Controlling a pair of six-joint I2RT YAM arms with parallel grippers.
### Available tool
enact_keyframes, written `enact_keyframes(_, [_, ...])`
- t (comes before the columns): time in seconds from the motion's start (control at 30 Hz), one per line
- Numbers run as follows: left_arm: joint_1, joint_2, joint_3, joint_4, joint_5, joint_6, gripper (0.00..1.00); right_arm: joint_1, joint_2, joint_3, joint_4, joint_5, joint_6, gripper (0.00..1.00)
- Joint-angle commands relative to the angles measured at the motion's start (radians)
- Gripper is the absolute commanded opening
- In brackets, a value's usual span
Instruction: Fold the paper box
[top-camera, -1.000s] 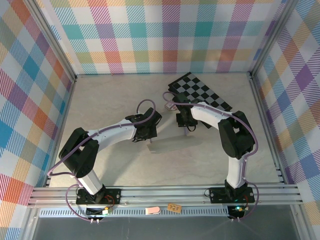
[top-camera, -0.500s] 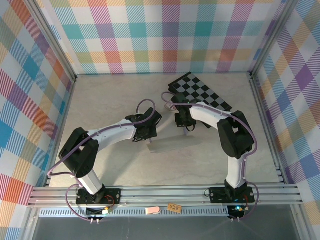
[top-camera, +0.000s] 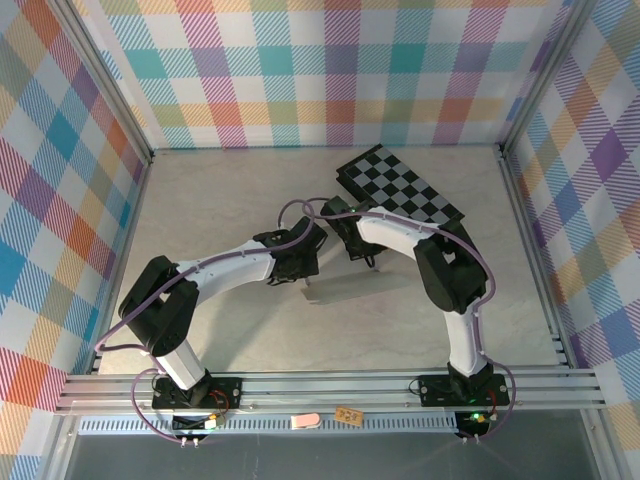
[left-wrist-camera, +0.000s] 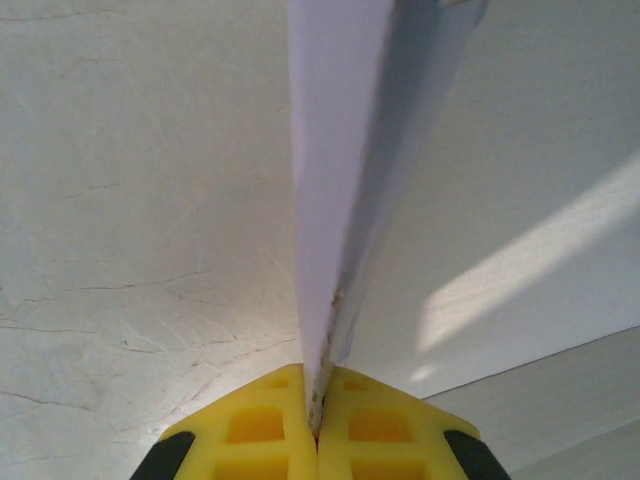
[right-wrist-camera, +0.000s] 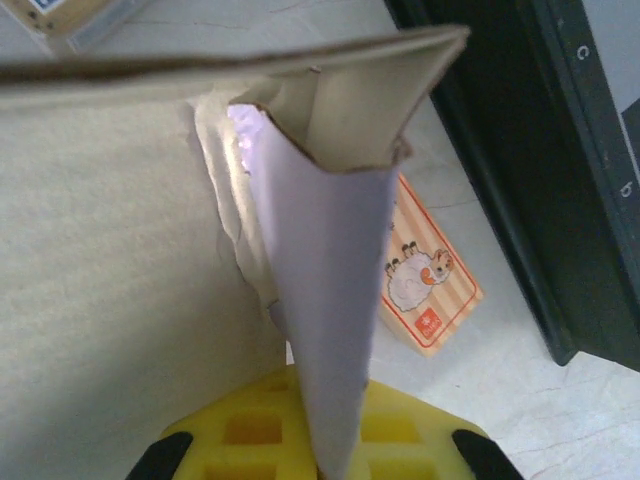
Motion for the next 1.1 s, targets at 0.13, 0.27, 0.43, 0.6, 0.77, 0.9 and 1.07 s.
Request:
enact_keyframes(0.13, [0.005,-0.023,-0.006,-0.084,-0.073,0.005,0.00,-0.027,0.037,-0.037,-0.041,0.019,-0.036,0.00])
enact_keyframes(0.27, [0.005,-0.021,-0.006,-0.083,-0.071,0.005,0.00,-0.029,-0.014,-0.052,0.006,-0.090,-0.044,0.16])
enact_keyframes(0.43, [0.004,-0.023,-0.009,-0.081,-0.069,0.004,0.00,-0.056,-0.064,-0.055,0.006,-0.161,-0.035,0.24])
enact_keyframes(0.6, [0.004,-0.017,-0.007,-0.077,-0.067,0.004,0.00,-0.071,-0.104,-0.069,0.028,-0.213,-0.045,0.30])
enact_keyframes(0.77, [0.004,-0.014,-0.002,-0.078,-0.066,0.006,0.00,-0.078,-0.104,-0.076,0.039,-0.277,-0.051,0.33])
enact_keyframes(0.9, [0.004,-0.014,0.000,-0.083,-0.067,0.006,0.00,-0.090,-0.095,-0.100,0.046,-0.296,-0.033,0.30])
enact_keyframes(1.07, [0.005,-0.017,-0.002,-0.084,-0.068,0.006,0.00,-0.090,-0.051,-0.092,-0.026,-0.160,0.002,0.00])
